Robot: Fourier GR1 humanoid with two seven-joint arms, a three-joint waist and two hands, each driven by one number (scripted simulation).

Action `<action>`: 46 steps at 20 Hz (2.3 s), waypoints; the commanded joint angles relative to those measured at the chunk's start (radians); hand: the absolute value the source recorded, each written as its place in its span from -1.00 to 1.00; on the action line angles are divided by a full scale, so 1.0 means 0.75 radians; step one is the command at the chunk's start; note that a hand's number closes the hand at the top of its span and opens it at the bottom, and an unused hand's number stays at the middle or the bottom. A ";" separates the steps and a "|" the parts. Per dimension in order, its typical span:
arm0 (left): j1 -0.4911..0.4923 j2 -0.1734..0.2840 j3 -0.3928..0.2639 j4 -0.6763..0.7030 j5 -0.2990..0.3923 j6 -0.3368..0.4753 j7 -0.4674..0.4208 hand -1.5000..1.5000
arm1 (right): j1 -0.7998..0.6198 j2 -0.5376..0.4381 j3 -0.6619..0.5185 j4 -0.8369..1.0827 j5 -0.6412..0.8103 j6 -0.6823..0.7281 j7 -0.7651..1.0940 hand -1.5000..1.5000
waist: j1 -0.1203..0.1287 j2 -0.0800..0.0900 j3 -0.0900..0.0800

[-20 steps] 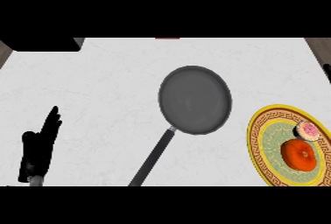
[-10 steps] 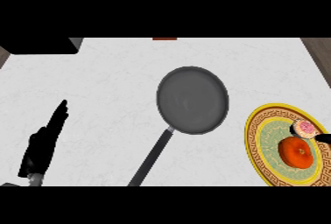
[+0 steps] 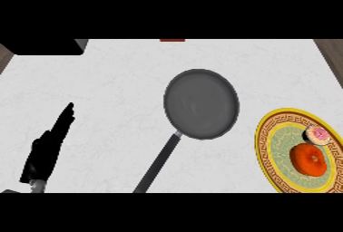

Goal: Pick the squash from the plate and place it in the pan

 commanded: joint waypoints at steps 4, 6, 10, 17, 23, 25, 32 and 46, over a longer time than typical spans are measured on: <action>-0.014 -0.012 -0.009 -0.053 -0.063 0.017 0.068 0.00 | -0.124 -0.191 0.085 -0.014 0.052 0.330 0.040 -1.00 | 0.015 0.000 -0.001; 0.002 -0.062 0.006 0.064 -0.066 -0.021 -0.067 0.00 | -0.189 -0.123 0.157 -0.055 0.075 0.340 0.093 -1.00 | 0.014 0.003 -0.002; 0.086 -0.078 -0.002 0.019 -0.095 -0.010 -0.092 0.00 | -0.307 -0.160 0.190 -0.137 0.024 0.445 0.303 -1.00 | 0.022 0.002 -0.002; 0.062 -0.094 0.030 -0.069 -0.140 -0.017 0.063 0.00 | -0.413 -0.018 0.301 -0.266 0.032 0.472 0.667 -1.00 | 0.013 -0.001 -0.002; 0.036 -0.107 0.061 -0.078 -0.157 -0.056 0.089 0.00 | -0.532 0.057 0.421 -0.230 0.185 0.557 0.760 -1.00 | 0.019 0.001 -0.001; 0.060 -0.116 0.054 -0.107 -0.165 -0.057 0.089 0.00 | -0.508 0.011 0.429 -0.292 0.163 0.633 0.828 -1.00 | 0.011 -0.002 -0.001; 0.057 -0.110 0.134 -0.134 -0.198 -0.102 0.125 0.00 | -0.543 0.115 0.454 -0.213 0.294 0.731 0.869 -1.00 | 0.014 -0.001 0.000; 0.141 -0.252 0.163 -0.086 -0.304 -0.157 0.044 0.00 | -0.400 0.251 0.464 -0.374 0.403 0.770 1.087 -1.00 | 0.003 -0.002 -0.001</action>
